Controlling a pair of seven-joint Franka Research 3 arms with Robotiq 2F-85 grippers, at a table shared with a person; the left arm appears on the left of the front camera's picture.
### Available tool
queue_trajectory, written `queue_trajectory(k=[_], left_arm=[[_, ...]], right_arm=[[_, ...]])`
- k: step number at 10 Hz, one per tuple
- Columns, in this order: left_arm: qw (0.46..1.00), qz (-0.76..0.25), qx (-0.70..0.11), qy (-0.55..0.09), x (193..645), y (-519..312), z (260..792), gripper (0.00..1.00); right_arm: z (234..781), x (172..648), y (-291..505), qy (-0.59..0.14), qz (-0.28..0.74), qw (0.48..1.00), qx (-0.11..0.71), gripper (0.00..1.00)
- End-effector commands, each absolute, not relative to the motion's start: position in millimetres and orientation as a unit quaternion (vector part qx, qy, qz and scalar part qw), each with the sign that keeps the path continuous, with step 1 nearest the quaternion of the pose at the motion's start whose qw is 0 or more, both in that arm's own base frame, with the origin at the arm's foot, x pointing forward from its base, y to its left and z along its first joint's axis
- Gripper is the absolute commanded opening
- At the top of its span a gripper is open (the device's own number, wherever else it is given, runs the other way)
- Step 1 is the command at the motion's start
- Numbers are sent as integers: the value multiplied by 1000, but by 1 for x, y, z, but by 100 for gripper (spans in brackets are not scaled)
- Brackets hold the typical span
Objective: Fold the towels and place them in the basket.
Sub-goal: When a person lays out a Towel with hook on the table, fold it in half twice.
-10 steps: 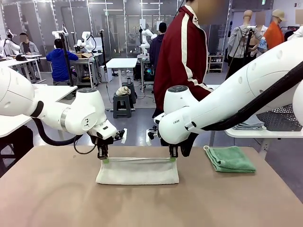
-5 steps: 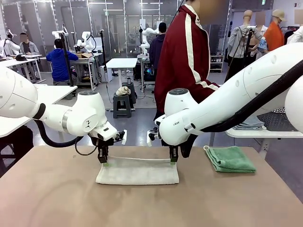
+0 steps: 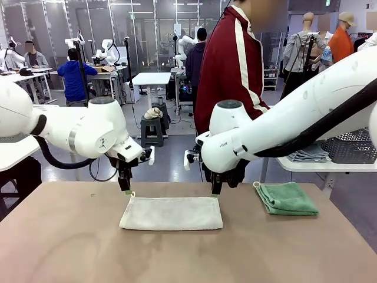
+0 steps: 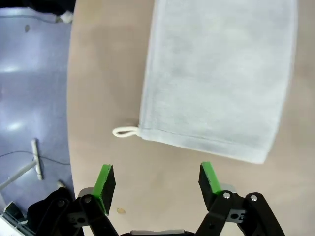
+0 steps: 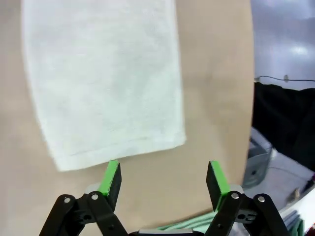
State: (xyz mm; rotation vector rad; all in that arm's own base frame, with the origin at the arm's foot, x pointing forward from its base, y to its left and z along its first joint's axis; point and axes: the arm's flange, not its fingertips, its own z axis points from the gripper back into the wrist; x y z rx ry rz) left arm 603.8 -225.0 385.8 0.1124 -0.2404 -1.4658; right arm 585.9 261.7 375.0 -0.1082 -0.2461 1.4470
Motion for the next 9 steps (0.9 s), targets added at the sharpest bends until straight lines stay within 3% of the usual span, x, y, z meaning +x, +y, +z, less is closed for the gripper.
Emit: queue_trajectory(k=[1, 3, 5, 7, 9], left_arm=[[726, -681, -22, -93, 571, -192, 427, 86], [715, -686, -58, -119, 546, -164, 463, 86], [706, -672, -120, -188, 530, -121, 484, 86], [703, -633, -194, -260, 520, -63, 485, 86], [690, -592, -247, -336, 505, -11, 473, 86]], right_arm=[[429, 538, 244, -80, 610, 788, 4, 87], [470, 496, 237, -81, 538, 838, 30, 87], [493, 460, 235, -77, 390, 913, 87, 87], [493, 441, 235, -38, 336, 934, 117, 87], [504, 446, 230, -38, 366, 925, 98, 87]])
